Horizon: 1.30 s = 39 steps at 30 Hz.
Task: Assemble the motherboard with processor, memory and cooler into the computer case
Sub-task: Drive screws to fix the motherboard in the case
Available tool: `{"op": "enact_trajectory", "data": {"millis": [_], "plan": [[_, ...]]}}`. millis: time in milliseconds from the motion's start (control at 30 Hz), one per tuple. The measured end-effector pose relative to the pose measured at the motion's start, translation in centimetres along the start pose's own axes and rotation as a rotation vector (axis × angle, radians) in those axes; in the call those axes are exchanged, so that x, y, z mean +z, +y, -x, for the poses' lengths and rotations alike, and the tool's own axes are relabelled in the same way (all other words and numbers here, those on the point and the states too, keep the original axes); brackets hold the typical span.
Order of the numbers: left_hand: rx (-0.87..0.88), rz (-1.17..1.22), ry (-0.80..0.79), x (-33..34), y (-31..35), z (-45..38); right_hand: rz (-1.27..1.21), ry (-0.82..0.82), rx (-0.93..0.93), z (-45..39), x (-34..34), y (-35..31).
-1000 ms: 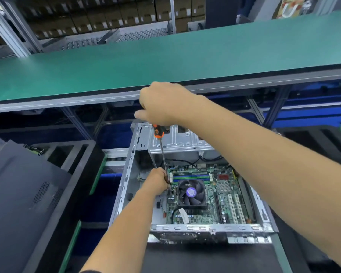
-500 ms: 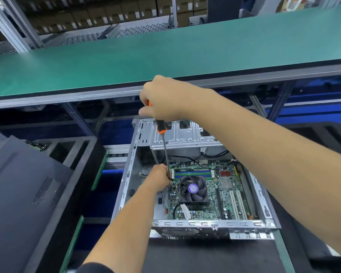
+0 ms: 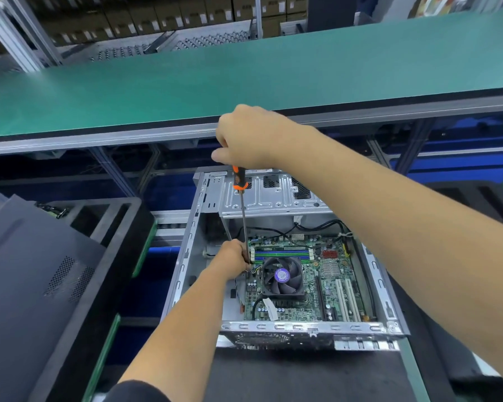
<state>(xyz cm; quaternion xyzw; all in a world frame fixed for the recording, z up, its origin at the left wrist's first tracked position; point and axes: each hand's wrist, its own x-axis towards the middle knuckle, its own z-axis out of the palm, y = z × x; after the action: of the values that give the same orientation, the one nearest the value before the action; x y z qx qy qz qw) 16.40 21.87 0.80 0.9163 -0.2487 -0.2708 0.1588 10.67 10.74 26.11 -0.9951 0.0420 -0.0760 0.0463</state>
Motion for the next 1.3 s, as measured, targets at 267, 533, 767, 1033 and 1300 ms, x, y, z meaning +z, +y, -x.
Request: {"op": "enact_trajectory", "data": {"millis": [267, 533, 767, 1033, 1300], "plan": [[-0.093, 0.069, -0.058, -0.6, 0.6, 0.2, -0.246, -0.228, -0.149, -0.3, -0.9, -0.5], [-0.033, 0.039, -0.020, -0.3, 0.2, 0.3, -0.094, -0.187, -0.043, -0.6, -0.6, -0.9], [0.006, -0.006, -0.023, -0.5, 0.3, 0.4, -0.011, -0.095, -0.048, 0.0, -0.9, -0.5], [-0.013, -0.017, -0.007, -0.5, 0.4, 0.5, -0.219, -0.275, -0.104, 0.0, -1.2, -0.5], [-0.001, -0.017, -0.029, -0.7, 0.5, 0.6, -0.125, -0.150, -0.017, -0.2, -0.4, -0.3]]}}
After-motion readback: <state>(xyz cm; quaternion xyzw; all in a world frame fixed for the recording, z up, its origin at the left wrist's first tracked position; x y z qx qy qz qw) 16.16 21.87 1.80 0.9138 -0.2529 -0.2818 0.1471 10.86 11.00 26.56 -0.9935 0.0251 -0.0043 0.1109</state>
